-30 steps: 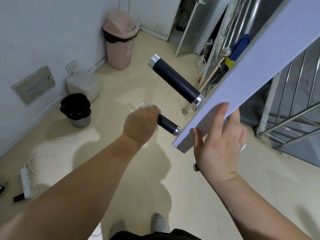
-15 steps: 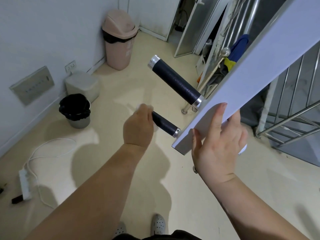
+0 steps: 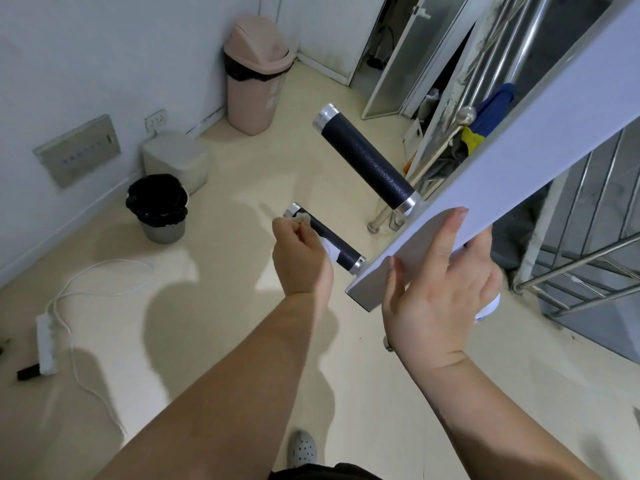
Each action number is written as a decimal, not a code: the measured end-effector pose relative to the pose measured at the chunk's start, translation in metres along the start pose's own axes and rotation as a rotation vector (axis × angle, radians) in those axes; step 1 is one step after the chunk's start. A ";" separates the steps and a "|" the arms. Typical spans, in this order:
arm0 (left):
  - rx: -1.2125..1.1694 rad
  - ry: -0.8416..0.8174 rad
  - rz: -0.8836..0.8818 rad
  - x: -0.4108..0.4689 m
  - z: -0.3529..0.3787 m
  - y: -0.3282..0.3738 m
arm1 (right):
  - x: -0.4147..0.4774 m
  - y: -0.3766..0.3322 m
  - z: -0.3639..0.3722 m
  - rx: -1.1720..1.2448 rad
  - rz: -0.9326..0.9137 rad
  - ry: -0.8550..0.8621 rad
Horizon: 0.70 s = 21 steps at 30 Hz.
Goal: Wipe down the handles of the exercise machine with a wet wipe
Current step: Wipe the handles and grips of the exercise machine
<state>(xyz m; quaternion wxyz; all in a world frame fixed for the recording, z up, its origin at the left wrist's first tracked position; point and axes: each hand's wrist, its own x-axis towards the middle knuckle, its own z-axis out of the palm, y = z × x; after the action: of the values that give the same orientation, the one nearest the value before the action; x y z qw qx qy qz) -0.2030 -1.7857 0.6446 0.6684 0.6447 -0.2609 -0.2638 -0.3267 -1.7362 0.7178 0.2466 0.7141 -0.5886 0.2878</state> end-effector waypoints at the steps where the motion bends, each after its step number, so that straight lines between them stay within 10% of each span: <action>1: -0.051 0.007 -0.048 -0.009 0.005 0.006 | 0.000 0.000 0.000 0.007 0.002 0.000; 14: -0.133 0.214 -0.231 0.002 0.023 0.012 | 0.000 0.011 -0.009 0.065 -0.107 -0.074; 21: -0.068 0.009 -0.150 -0.060 0.033 -0.016 | 0.001 0.021 -0.007 0.047 -0.189 -0.096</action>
<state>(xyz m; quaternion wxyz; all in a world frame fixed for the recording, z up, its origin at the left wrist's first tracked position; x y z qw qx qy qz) -0.2695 -1.7683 0.6294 0.6694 0.6405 -0.1997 -0.3192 -0.3479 -1.7357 0.7238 0.2273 0.7849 -0.5228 0.2428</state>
